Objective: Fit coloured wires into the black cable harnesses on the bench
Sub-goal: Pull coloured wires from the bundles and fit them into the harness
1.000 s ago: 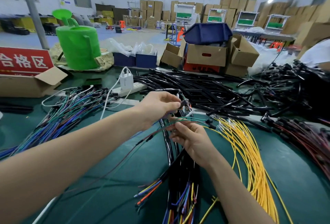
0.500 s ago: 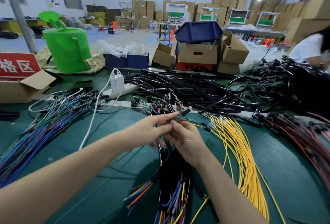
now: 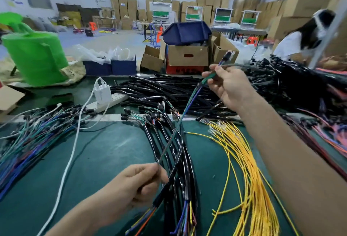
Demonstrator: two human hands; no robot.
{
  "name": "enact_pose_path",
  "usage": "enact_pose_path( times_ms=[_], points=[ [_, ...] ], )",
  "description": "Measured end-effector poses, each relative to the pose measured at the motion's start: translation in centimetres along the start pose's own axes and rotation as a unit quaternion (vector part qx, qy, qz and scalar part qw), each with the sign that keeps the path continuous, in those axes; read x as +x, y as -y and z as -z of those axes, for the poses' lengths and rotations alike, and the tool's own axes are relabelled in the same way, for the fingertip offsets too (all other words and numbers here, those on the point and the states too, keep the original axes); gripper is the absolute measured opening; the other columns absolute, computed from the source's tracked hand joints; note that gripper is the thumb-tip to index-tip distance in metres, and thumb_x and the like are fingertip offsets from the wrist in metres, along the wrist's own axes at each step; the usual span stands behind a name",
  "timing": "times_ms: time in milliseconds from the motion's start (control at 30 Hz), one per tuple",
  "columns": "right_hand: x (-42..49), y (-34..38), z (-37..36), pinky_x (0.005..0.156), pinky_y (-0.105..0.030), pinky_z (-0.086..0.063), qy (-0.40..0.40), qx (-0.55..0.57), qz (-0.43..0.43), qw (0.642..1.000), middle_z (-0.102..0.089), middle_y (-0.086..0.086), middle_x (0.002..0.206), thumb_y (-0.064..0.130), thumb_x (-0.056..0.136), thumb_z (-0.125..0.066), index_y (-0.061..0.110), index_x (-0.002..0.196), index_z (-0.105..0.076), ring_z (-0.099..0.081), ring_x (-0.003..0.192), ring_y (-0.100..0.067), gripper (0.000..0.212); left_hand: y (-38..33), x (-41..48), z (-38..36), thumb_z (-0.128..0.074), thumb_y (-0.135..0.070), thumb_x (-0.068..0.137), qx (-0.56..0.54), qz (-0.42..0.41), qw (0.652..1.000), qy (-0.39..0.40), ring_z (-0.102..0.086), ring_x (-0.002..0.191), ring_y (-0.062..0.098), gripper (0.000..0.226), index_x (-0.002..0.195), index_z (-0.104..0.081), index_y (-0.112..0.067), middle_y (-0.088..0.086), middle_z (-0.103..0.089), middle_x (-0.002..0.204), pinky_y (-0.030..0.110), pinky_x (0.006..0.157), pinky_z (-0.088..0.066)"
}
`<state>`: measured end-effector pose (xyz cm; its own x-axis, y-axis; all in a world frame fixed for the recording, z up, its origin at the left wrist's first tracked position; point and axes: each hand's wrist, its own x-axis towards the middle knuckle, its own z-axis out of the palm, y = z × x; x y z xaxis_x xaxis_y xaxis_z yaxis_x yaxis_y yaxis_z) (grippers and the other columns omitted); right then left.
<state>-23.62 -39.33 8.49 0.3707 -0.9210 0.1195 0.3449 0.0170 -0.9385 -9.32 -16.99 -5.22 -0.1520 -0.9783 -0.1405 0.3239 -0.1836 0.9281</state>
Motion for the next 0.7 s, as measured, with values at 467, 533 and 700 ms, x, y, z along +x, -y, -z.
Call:
enact_pose_path(
  times_ms=[467, 533, 700],
  points=[
    [-2.1, -9.7, 9.3, 0.079, -0.029, -0.046, 0.047, -0.717, -0.041, 0.694, -0.066, -0.006, 0.102, 0.019, 0.082, -0.070, 0.015, 0.094, -0.072, -0.060, 0.099, -0.025, 0.013, 3.3, 3.7, -1.3, -0.054, -0.023, 0.082, -0.174, -0.031, 0.982, -0.066, -0.024, 0.046, 0.005, 0.029, 0.087, -0.072, -0.002, -0.002, -0.035, 0.057, 0.014, 0.035, -0.022],
    [-3.0, -10.2, 9.9, 0.078, -0.032, -0.045, 0.020, -0.732, -0.003, 0.681, -0.057, -0.002, 0.101, 0.026, 0.082, -0.070, 0.024, 0.081, -0.065, -0.057, 0.097, -0.026, 0.006, 3.1, 3.6, -1.3, -0.054, -0.024, 0.081, -0.168, -0.028, 0.983, -0.072, -0.025, 0.045, 0.005, 0.029, 0.087, -0.073, -0.003, -0.002, -0.034, 0.054, 0.015, 0.036, -0.020],
    [-4.3, -10.6, 10.3, 0.077, -0.036, -0.048, 0.004, -0.766, 0.007, 0.643, -0.054, -0.002, 0.100, 0.024, 0.089, -0.061, 0.018, 0.084, -0.060, -0.057, 0.095, -0.026, 0.007, 2.7, 3.4, -1.5, -0.053, -0.023, 0.083, -0.168, -0.016, 0.983, -0.077, -0.027, 0.042, 0.005, 0.031, 0.090, -0.074, -0.001, -0.001, -0.036, 0.051, 0.014, 0.033, -0.023]
  ],
)
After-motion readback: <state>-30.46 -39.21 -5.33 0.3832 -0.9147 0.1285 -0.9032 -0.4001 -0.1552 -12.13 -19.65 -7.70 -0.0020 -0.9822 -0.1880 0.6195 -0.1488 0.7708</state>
